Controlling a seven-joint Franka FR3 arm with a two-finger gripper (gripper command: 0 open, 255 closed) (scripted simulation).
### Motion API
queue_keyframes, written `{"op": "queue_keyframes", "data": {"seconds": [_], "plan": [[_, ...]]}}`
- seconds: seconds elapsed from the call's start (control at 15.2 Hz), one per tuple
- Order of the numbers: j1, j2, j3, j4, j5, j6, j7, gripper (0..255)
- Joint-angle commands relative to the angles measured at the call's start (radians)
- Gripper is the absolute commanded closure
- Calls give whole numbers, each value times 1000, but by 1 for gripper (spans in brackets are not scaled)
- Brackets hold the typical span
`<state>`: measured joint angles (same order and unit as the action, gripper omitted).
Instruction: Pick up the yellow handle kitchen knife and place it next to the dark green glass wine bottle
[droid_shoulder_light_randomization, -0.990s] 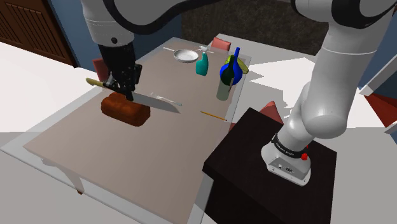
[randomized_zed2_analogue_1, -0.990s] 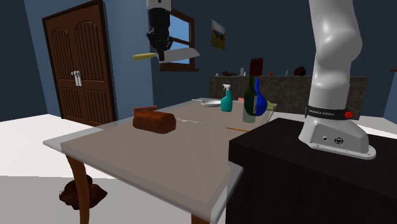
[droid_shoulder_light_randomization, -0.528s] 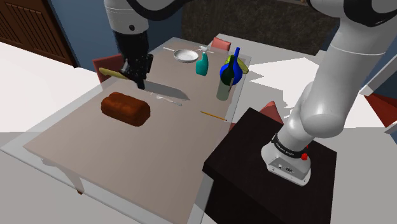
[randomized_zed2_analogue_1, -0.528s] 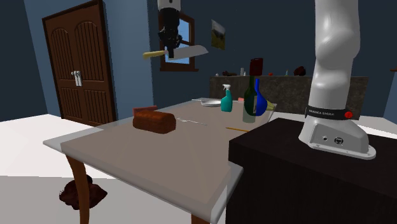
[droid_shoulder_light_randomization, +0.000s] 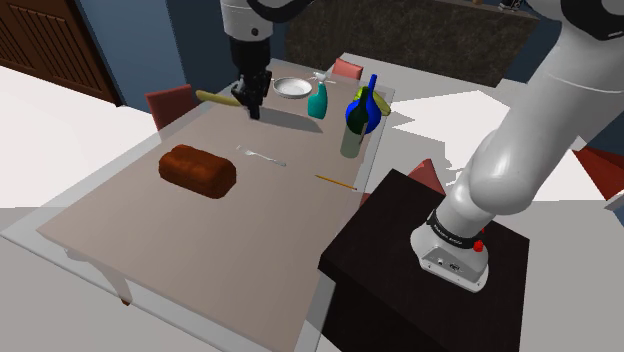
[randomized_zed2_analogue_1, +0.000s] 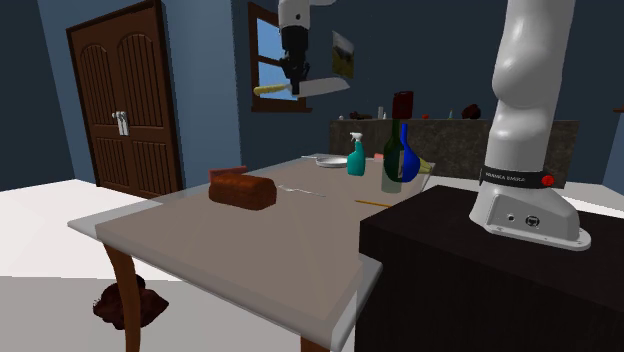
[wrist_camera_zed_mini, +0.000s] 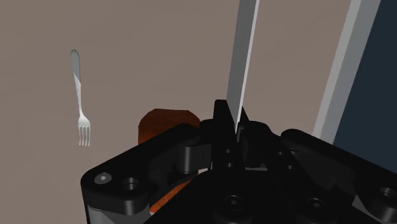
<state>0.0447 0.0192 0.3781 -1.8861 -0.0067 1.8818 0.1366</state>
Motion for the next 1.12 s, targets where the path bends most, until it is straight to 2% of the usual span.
{"op": "queue_keyframes", "data": {"seconds": [0.0,0.53,1.06], "plan": [[-24,-18,-23,-16,6,-1,-50,255],[-118,-62,-122,-66,13,7,-247,255],[-210,-40,-220,-42,1,5,-432,255]]}}
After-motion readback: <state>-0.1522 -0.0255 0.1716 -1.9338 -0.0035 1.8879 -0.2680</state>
